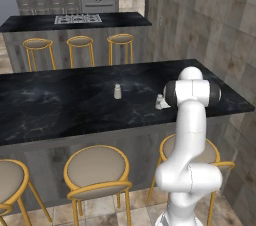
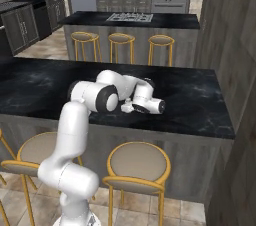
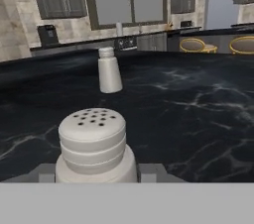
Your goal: The dining table condiment station is running low on shaker. Refill the condiment station by opening the cabinet and taking the shaker from the cabinet and placing it on the dining table.
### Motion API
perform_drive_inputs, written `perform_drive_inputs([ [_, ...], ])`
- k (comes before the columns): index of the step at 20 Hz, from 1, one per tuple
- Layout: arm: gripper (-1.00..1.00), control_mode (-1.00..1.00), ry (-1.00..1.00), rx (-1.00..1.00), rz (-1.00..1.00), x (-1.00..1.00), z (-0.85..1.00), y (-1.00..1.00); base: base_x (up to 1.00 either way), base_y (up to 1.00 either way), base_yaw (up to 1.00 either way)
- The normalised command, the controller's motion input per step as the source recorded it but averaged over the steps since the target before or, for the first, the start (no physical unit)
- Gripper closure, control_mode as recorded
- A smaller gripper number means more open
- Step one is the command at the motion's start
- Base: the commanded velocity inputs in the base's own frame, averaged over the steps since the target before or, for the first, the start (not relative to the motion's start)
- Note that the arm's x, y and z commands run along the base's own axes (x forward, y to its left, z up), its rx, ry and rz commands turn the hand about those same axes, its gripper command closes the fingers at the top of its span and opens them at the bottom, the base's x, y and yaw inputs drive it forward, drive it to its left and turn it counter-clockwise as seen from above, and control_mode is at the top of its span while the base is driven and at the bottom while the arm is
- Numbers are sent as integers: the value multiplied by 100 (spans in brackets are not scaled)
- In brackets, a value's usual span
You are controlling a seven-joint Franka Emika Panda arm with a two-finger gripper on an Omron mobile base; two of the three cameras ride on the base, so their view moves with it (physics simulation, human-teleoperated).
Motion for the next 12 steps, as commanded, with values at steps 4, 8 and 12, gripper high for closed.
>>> perform_drive_inputs([
  [4, 100, -100, -2, -7, 0, 0, -36, 0, 0, 0, 0],
  [8, 100, -100, -1, -6, 0, 0, -38, 0, 0, 0, 0],
  [12, 100, -100, -2, -5, 0, 0, -41, 0, 0, 0, 0],
])
